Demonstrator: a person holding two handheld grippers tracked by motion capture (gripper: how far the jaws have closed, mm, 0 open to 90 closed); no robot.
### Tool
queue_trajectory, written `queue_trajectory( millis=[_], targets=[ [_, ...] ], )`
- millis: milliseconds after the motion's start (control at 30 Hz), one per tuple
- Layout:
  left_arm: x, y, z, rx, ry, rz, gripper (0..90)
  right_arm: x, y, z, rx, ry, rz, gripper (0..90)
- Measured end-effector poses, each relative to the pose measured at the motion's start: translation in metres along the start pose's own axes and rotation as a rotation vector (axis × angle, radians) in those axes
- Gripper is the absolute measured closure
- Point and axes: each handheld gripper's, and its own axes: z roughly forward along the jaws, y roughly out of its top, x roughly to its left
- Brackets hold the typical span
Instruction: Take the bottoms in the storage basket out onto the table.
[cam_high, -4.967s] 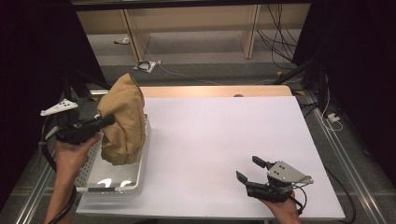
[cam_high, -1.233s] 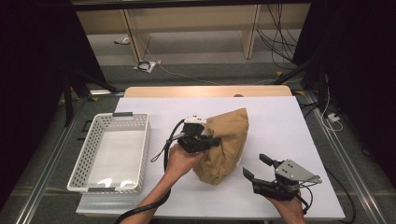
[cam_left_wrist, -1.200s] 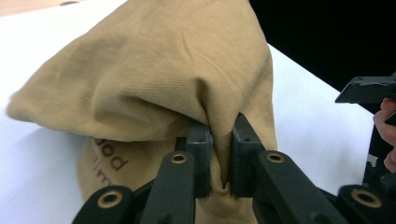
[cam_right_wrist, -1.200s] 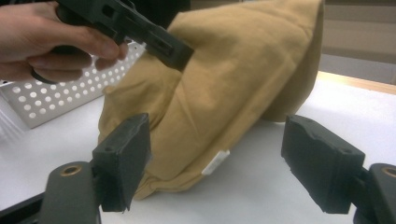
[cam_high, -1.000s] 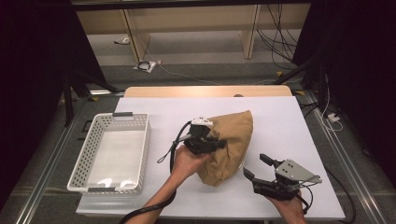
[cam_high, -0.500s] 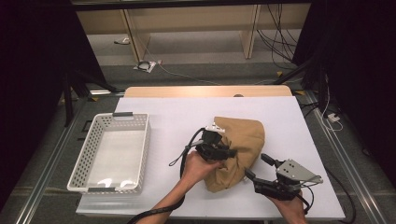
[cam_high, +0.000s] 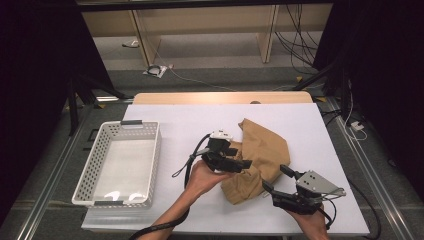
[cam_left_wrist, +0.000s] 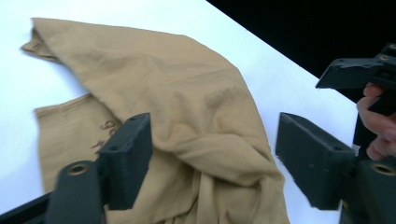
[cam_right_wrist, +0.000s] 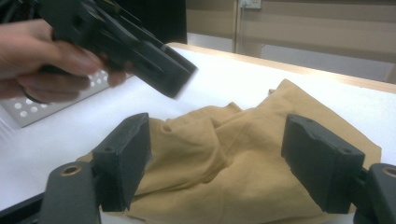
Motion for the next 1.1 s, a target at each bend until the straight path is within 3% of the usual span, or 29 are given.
queue_trajectory(
  millis=[267,367,500,767,1100],
  targets=[
    [0.005,-0.003,-0.030,-0.036,0.013,0.008,22.8,0.000,0.000,0.001,0.002,0.001,0.001,25.0],
    [0.007,-0.004,-0.041,-0.059,-0.003,-0.021,21.0,0.000,0.000,0.001,0.002,0.001,0.001,24.9],
    [0.009,-0.007,-0.055,-0.105,0.003,-0.018,19.4,0.000,0.000,0.001,0.004,0.001,0.001,24.9],
    [0.015,-0.016,-0.081,-0.198,0.013,0.028,18.1,0.001,0.000,0.002,0.005,0.003,0.002,24.9],
    [0.030,-0.024,-0.104,-0.249,0.043,0.000,18.1,0.001,0.000,0.002,-0.002,0.006,0.005,24.9]
  ],
)
